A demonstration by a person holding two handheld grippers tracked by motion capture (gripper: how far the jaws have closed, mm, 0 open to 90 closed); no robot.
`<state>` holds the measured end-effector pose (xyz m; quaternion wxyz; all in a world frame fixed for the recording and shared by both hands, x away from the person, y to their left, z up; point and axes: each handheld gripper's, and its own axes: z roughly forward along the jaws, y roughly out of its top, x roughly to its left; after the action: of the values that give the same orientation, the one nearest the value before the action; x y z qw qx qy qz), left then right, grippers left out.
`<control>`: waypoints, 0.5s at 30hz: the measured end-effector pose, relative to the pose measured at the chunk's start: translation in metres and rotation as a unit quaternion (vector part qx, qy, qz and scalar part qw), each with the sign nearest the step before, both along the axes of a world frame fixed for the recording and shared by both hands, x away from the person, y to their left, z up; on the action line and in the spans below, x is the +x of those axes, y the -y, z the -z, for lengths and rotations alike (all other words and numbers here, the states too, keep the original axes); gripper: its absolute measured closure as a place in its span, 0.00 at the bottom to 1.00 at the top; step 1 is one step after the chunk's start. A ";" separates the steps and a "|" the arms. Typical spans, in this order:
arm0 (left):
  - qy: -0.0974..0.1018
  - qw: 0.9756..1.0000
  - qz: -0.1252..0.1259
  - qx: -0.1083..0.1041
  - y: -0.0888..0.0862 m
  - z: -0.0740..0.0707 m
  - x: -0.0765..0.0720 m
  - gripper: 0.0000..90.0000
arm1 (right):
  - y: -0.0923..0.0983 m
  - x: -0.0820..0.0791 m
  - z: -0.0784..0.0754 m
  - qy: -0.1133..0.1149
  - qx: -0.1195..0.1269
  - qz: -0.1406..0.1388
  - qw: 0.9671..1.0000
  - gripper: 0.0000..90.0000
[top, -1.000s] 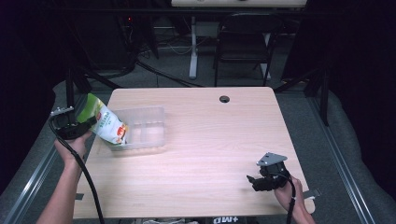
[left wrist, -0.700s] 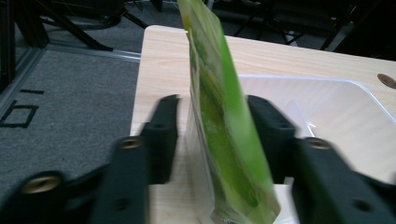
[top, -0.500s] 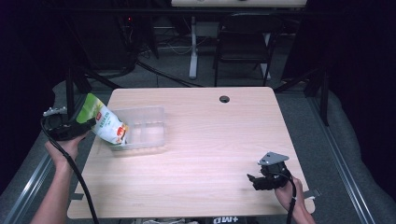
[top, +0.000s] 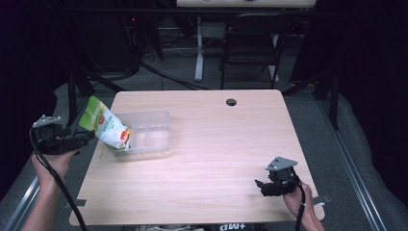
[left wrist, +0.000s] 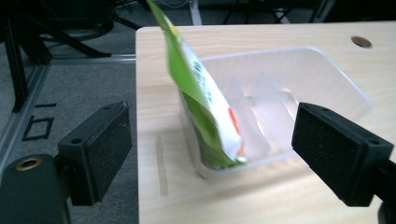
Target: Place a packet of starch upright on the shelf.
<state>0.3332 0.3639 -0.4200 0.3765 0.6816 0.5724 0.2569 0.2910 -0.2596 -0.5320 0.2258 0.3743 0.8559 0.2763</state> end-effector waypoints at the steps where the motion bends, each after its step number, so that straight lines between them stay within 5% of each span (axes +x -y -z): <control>1: 0.000 1.000 0.002 0.004 0.002 -0.002 -0.006 0.12 | 0.000 0.000 0.000 -0.001 -0.002 -0.001 1.000 0.18; 15: -0.004 0.999 0.042 0.013 0.026 0.000 -0.084 0.10 | -0.002 -0.002 -0.001 -0.002 -0.007 -0.014 1.000 0.18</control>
<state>0.2491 0.3374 -0.4198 0.3761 0.7106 0.5415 0.2456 0.2891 -0.2580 -0.5313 0.2228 0.3609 0.8636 0.2725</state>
